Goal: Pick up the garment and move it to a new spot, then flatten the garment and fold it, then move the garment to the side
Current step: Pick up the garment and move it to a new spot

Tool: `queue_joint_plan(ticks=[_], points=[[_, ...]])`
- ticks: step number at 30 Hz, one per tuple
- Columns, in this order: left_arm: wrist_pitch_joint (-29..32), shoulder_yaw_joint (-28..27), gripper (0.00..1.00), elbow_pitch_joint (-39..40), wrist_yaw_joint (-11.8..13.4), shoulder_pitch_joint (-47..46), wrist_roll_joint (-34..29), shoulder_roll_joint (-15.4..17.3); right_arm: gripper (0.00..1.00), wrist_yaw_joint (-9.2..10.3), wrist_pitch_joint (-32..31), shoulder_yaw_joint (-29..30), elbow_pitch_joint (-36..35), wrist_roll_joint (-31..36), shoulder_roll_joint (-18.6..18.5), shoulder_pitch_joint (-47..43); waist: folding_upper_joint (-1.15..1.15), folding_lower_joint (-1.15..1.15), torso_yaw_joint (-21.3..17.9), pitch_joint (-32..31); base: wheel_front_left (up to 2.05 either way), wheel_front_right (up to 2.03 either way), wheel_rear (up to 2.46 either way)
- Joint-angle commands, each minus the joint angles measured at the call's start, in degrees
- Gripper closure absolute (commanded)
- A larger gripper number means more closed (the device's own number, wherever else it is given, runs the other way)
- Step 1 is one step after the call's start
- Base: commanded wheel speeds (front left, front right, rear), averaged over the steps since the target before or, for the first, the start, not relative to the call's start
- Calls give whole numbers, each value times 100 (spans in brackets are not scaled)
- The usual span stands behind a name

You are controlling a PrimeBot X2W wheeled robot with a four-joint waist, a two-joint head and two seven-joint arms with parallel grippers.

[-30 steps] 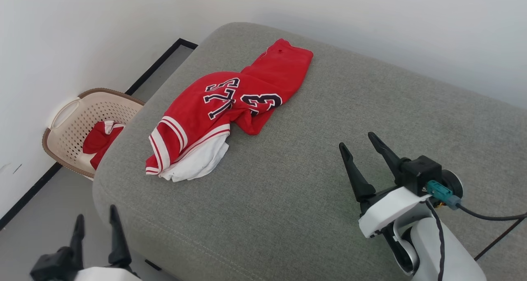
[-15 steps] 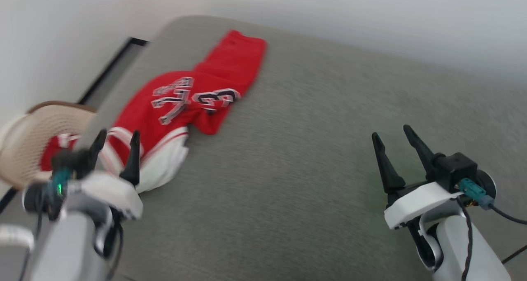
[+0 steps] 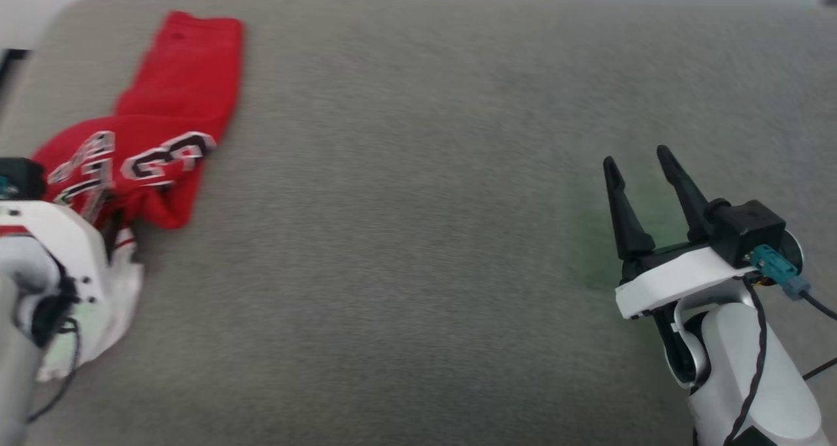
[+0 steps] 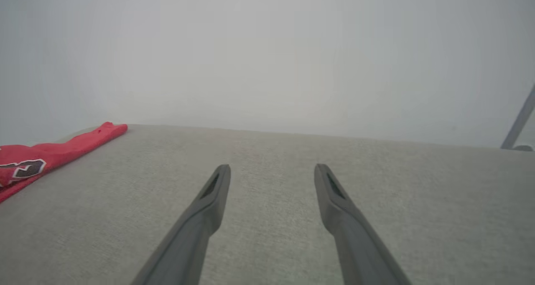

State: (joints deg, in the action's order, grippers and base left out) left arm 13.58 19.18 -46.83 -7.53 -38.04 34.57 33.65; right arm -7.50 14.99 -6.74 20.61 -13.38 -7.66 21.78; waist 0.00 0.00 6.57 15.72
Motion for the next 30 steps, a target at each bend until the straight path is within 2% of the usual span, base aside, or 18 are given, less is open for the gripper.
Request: queue_joint_plan(ticks=[1,7,8,9,10,14,20,24,30], points=[[23,18,0,-34,14,-99,5,49,0,2,27,19,-29,0,12,64,0,0,-306,292,0,0,0],[116,102,0,-599,13,-442,244,251,0,2,27,61,-105,22,71,142,0,0,-576,545,0,0,0],[109,131,5,-674,13,-478,238,238,0,2,27,58,-108,21,87,146,0,0,-603,559,0,0,0],[57,126,82,-737,13,-535,280,229,0,2,27,70,-107,18,100,143,0,0,-617,564,0,0,0],[-26,125,100,-769,13,-591,267,249,0,2,27,79,-108,14,116,141,0,0,-627,561,0,0,0],[-484,202,100,-768,14,-787,178,272,0,2,27,128,-89,11,181,51,0,0,-607,414,0,0,0],[-819,499,100,-445,14,-1077,174,62,0,2,27,177,-65,-29,280,-34,0,0,-570,43,0,0,0],[-715,715,100,175,14,-1203,605,-175,0,2,27,181,-66,-78,342,-98,0,0,-667,-134,0,0,0],[-41,999,100,1554,14,-1348,1727,-660,0,2,27,230,-79,-185,436,-177,0,0,-988,-175,0,0,0]])
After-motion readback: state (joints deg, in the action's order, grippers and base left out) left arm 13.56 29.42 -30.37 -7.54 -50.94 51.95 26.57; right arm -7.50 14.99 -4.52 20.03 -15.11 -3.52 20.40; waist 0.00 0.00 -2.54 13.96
